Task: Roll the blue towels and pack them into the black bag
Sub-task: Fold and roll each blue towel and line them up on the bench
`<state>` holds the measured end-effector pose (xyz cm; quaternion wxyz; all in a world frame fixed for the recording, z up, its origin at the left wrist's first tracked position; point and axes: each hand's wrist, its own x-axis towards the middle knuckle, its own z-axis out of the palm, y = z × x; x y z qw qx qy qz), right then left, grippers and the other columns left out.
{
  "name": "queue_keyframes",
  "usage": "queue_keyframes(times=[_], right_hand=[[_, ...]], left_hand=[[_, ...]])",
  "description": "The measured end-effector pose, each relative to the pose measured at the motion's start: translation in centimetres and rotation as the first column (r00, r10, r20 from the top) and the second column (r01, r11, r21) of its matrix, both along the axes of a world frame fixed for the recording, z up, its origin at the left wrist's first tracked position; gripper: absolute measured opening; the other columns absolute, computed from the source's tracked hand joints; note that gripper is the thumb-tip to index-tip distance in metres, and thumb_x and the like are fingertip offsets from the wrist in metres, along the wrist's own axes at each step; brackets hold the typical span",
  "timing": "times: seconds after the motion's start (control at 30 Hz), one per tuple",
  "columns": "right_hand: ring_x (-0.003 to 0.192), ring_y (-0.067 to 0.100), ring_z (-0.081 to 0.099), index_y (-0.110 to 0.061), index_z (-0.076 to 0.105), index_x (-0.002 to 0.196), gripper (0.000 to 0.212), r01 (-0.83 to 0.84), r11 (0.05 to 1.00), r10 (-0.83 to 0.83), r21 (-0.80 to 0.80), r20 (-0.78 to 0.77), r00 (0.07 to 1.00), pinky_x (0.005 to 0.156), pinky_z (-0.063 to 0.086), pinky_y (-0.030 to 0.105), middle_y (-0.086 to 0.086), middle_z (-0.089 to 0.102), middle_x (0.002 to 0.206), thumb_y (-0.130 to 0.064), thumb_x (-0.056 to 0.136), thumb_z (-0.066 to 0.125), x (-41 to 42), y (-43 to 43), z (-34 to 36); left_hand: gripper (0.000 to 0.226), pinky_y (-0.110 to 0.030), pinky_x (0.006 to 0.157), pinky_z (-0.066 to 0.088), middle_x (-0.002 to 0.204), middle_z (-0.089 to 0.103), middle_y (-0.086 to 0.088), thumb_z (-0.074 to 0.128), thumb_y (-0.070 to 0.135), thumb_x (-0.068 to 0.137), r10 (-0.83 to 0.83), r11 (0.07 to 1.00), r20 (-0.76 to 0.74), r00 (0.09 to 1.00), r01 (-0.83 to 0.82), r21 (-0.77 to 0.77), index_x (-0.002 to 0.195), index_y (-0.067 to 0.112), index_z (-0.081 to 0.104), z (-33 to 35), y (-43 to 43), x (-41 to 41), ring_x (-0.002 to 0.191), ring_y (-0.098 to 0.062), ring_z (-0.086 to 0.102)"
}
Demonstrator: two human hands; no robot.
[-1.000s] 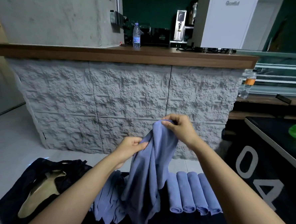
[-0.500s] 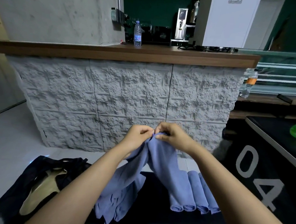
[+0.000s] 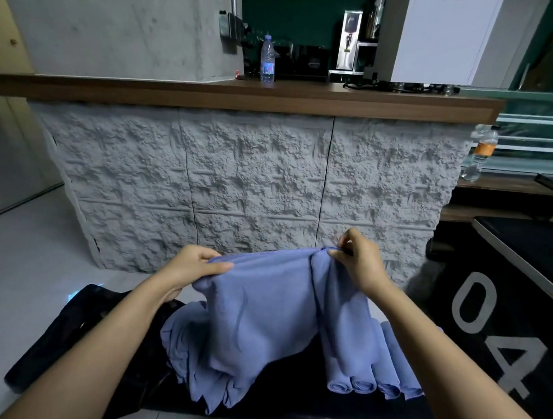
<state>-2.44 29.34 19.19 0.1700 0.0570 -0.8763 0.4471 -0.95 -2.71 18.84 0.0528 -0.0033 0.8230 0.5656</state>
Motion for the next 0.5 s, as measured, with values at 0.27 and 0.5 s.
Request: queue_keyframes(times=[0.27, 0.5], right_hand=[[0.084, 0.025, 0.055, -0.023, 0.048, 0.079, 0.026, 0.178, 0.754, -0.092, 0.632, -0.168, 0.982, 0.057, 0.035, 0.033, 0.001, 0.061, 0.079, -0.039, 0.082, 0.067, 2.2, 0.1, 3.3], [0.039, 0.007, 0.040, -0.015, 0.062, 0.076, 0.011, -0.280, 0.904, 0.304, -0.322, 0.025, 0.952, 0.040, 0.030, 0.017, -0.001, 0.049, 0.047, -0.018, 0.086, 0.067, 3.4, -1.3, 6.8]], left_hand=[[0.025, -0.037, 0.071, 0.057, 0.099, 0.068, -0.020, 0.063, 0.008, 0.087, 0.082, 0.869, 0.166, 0.983, -0.152, 0.471, 0.108, -0.005, 0.063, 2.6, 2.9, -1.4, 0.081, -0.026, 0.066], [0.021, -0.032, 0.073, 0.055, 0.084, 0.070, -0.011, 0.062, 0.003, 0.087, 0.115, 0.780, 0.189, 0.975, -0.206, 0.591, 0.107, -0.004, 0.061, 4.4, 7.3, -1.7, 0.071, -0.018, 0.066]])
